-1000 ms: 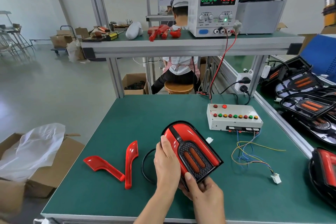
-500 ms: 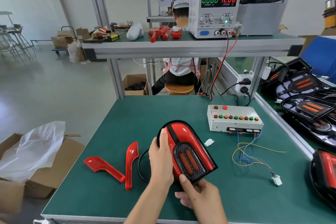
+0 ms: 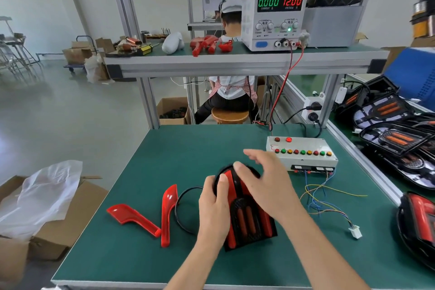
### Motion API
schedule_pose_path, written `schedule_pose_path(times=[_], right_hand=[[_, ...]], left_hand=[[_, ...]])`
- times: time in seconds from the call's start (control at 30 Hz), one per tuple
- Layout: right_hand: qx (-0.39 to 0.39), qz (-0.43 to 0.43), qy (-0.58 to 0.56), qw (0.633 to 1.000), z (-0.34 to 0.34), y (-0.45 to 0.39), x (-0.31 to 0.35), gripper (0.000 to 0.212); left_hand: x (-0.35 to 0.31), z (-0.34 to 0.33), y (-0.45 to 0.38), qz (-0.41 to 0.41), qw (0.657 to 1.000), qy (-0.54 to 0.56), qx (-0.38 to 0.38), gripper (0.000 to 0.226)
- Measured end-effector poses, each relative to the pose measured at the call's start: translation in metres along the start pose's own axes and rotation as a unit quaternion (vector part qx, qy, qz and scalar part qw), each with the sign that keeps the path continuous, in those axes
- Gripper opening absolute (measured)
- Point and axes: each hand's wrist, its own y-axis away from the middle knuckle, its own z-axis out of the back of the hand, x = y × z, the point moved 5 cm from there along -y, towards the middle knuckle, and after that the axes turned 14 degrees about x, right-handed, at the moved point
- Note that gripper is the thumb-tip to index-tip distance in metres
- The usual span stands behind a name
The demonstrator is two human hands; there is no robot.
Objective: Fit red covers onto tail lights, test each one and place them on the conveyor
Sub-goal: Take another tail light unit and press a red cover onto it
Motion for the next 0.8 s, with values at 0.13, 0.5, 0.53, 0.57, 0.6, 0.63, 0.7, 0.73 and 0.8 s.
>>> schedule_pose_path(times=[0.13,0.5,0.53,0.57,0.6,0.63,0.7,0.73,0.8], right_hand=[[0.169,-0.045,-0.022,0.984,-0.014,-0.025,-0.012,0.036],[0.246,-0.069,-0.223,0.941,-0.010,-0.029,-0.022,0.008],[0.244,-0.068,-0.224,0.941,-0.011,-0.029,-0.022,0.009],[0.243,-0.068,-0.223,0.941,-0.011,-0.029,-0.022,0.009],[0.244,-0.069,-0.223,0.941,-0.011,-0.029,-0.021,0.010],[0.245,-0.070,-0.223,0.941,-0.012,-0.029,-0.021,0.010],[0.247,-0.073,-0.221,0.941,-0.012,-0.030,-0.020,0.011],[0.246,-0.073,-0.222,0.941,-0.012,-0.030,-0.020,0.011],[0.242,-0.072,-0.223,0.942,-0.012,-0.030,-0.021,0.009]], left_hand=[[-0.002,-0.006,0.002,-0.011,0.999,-0.007,0.030,0.032],[-0.005,-0.007,0.003,-0.047,0.997,-0.042,0.041,0.031],[-0.005,-0.007,0.004,-0.048,0.997,-0.043,0.042,0.031],[-0.005,-0.007,0.004,-0.049,0.997,-0.043,0.042,0.031],[-0.004,-0.006,0.004,-0.049,0.997,-0.042,0.043,0.030],[-0.004,-0.006,0.004,-0.051,0.997,-0.041,0.043,0.030],[-0.005,-0.006,0.004,-0.053,0.997,-0.038,0.042,0.030],[-0.005,-0.006,0.003,-0.053,0.997,-0.036,0.042,0.031],[-0.005,-0.006,0.003,-0.056,0.997,-0.030,0.043,0.031]])
